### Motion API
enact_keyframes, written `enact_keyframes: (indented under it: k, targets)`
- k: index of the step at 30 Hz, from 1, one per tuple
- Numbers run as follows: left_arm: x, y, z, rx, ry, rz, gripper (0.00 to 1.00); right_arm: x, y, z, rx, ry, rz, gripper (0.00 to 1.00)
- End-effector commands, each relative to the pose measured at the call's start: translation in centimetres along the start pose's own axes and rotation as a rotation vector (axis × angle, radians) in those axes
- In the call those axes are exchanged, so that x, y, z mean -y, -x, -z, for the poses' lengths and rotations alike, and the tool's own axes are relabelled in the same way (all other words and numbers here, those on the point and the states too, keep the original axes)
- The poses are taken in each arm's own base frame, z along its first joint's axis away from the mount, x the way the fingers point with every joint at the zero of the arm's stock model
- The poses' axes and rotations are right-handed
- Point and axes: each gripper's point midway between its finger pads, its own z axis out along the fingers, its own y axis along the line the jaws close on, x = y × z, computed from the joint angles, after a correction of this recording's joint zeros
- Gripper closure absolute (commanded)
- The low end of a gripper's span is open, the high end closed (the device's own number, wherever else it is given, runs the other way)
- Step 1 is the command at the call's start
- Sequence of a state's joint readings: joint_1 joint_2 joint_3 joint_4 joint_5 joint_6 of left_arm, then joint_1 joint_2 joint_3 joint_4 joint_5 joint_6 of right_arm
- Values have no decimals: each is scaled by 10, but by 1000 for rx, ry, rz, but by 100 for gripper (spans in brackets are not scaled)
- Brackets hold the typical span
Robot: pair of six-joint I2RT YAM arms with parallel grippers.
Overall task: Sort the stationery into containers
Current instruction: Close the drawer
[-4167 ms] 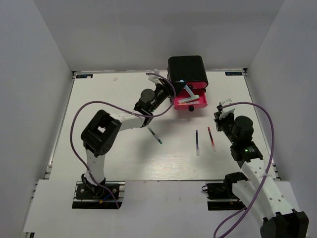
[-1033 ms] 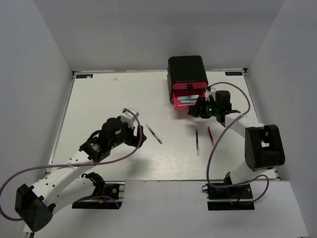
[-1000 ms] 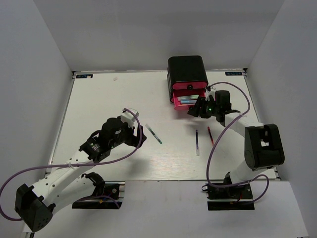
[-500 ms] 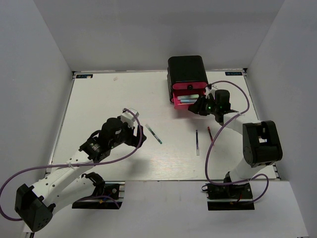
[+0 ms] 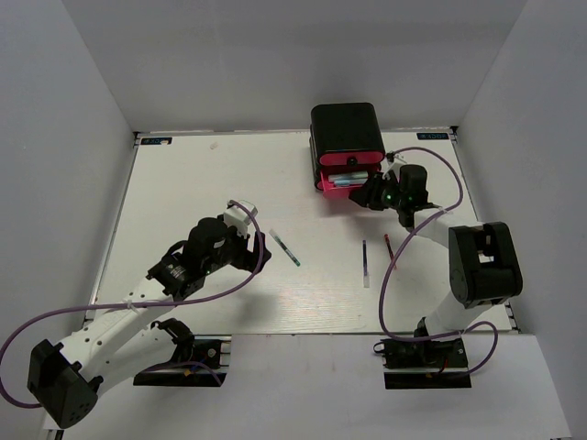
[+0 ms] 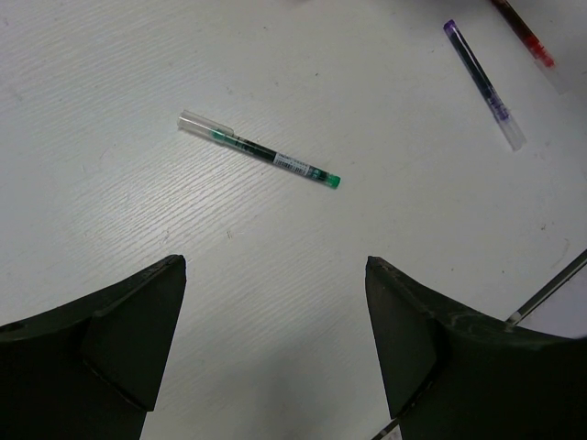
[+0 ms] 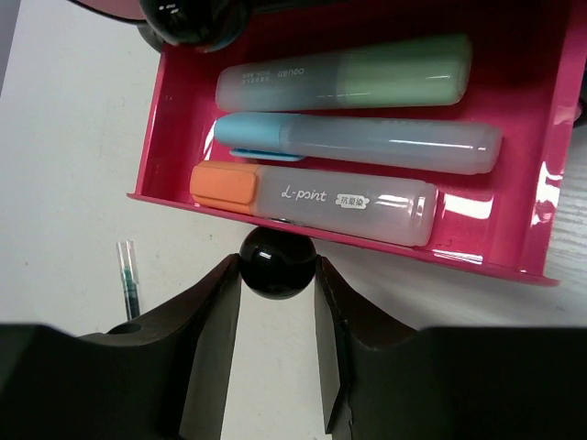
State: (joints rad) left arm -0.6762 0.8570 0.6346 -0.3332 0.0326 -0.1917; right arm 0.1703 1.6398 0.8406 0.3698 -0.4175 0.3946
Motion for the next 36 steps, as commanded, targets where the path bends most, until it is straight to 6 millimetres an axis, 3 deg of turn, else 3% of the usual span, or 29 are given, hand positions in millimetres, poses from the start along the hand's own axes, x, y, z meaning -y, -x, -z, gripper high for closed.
enact_keyframes:
  k: [1, 13, 36]
  targets:
    - [-1, 11, 2, 27, 9, -8, 11, -18, 48, -9, 140, 65, 71, 70]
    - [-2, 10, -2, 18, 11, -17, 11, -19, 75, -24, 227, 85, 68, 69]
    - [-3, 2, -8, -9, 16, -16, 10, -10, 103, -48, 397, 116, -51, 62]
